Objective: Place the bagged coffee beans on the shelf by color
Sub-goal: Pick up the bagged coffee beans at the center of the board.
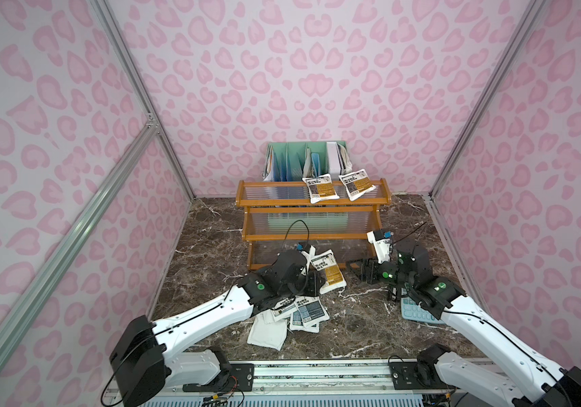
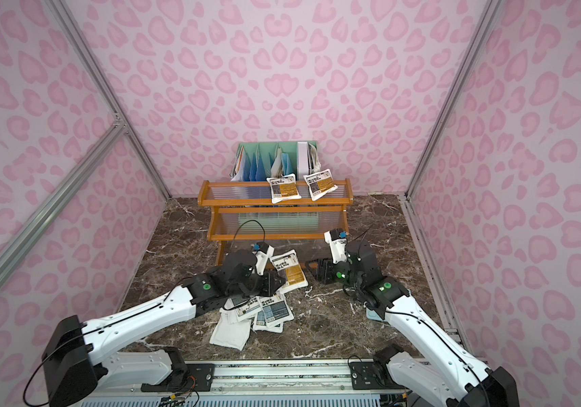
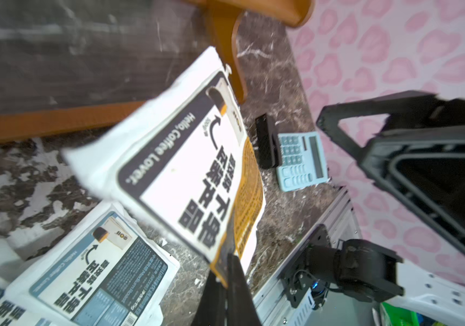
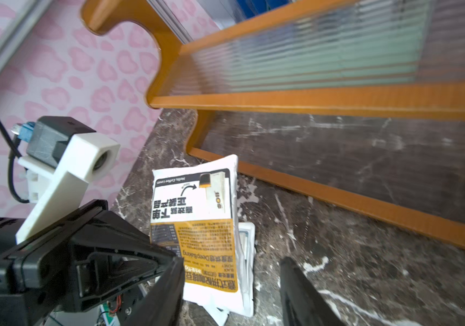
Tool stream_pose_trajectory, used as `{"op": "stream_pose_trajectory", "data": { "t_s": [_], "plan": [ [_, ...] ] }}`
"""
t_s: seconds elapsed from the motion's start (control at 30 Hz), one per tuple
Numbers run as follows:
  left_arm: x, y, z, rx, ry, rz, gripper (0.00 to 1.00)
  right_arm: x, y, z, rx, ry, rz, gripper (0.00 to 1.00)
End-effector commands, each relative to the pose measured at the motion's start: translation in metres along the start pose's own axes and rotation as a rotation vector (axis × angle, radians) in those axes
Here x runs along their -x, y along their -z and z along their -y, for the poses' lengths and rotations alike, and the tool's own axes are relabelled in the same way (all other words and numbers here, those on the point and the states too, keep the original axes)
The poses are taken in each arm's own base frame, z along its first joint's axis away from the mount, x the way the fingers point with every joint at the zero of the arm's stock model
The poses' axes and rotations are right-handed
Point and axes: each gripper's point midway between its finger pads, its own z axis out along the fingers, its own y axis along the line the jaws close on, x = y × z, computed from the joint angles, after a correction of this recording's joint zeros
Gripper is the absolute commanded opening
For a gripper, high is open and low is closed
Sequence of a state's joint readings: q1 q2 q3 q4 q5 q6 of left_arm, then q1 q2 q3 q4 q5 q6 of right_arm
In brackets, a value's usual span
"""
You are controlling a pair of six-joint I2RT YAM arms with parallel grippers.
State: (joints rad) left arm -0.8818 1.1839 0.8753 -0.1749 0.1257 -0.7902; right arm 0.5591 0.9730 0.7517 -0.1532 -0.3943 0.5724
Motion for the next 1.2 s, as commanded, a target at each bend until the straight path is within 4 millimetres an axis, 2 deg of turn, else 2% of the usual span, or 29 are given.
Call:
{"op": "stream_pose_trajectory", "data": {
  "t_s": [0.0,0.13,0.27,0.4,0.7,0.77,0.8,0.87,0.97,1.03,1.1,1.17],
  "plan": [
    [0.021,0.025,-0.004,0.052,0.061,0.109,0.00,0.026,0.000,-0.038,0.158,0.007,0.072,0.57],
    [0.036,0.045,0.012,0.002,0.055,0.177,0.00,0.034,-0.008,-0.061,0.252,0.025,0.084,0.57],
    [0.047,0.054,0.020,-0.026,0.066,0.228,0.00,0.039,-0.015,-0.076,0.297,0.051,0.075,0.55],
    [0.053,0.059,0.026,-0.052,0.064,0.254,0.00,0.041,-0.018,-0.079,0.313,0.063,0.072,0.54],
    [0.060,0.070,0.035,-0.080,0.048,0.281,0.00,0.032,-0.027,-0.072,0.299,0.083,0.048,0.52],
    [0.060,0.070,0.035,-0.080,0.048,0.280,0.00,0.031,-0.028,-0.077,0.322,0.082,0.047,0.46],
    [0.060,0.069,0.035,-0.078,0.048,0.280,0.00,0.031,-0.028,-0.081,0.335,0.086,0.046,0.39],
    [0.059,0.068,0.033,-0.069,0.048,0.277,0.00,0.033,-0.027,-0.087,0.343,0.096,0.053,0.21],
    [0.058,0.066,0.024,-0.024,0.052,0.279,0.00,0.035,-0.025,-0.091,0.325,0.130,0.059,0.02],
    [0.058,0.068,0.011,0.046,0.063,0.285,0.00,0.036,-0.024,-0.089,0.304,0.145,0.059,0.00],
    [0.060,0.075,-0.006,0.144,0.080,0.310,0.11,0.038,-0.023,-0.088,0.283,0.156,0.061,0.00],
    [0.061,0.089,-0.036,0.305,0.111,0.351,0.27,0.046,-0.023,-0.087,0.260,0.162,0.076,0.00]
  ]
}}
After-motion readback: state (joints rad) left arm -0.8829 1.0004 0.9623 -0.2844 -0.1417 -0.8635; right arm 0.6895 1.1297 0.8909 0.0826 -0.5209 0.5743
